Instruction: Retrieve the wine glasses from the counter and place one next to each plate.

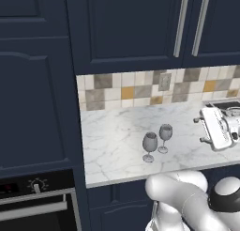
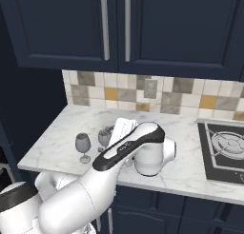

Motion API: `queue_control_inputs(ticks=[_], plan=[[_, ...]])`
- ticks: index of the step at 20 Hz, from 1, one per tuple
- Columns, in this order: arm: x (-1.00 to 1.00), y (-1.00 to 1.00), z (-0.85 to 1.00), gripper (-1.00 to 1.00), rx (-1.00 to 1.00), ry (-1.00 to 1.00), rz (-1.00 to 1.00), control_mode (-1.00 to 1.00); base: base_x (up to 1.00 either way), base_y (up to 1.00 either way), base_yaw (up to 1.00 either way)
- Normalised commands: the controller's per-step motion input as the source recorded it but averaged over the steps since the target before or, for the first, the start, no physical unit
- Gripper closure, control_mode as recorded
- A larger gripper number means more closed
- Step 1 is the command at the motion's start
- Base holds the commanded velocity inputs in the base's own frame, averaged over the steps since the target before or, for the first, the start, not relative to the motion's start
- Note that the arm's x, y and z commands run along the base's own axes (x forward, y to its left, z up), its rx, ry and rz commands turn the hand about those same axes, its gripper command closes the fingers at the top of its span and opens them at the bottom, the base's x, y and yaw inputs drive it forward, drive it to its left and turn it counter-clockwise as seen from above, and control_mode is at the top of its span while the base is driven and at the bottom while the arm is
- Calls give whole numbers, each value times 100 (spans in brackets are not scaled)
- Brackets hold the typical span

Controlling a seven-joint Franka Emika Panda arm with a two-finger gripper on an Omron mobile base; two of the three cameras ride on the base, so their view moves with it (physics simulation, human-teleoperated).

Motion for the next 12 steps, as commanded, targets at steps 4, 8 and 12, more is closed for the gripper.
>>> queue_control_inputs(ticks=[4,8,12], plan=[[53,0,-37,-100,8,14,10,-100,0,0,0],[48,-3,-39,-100,4,7,7,-100,0,0,0],[39,-1,-44,-100,3,6,7,-100,0,0,0]])
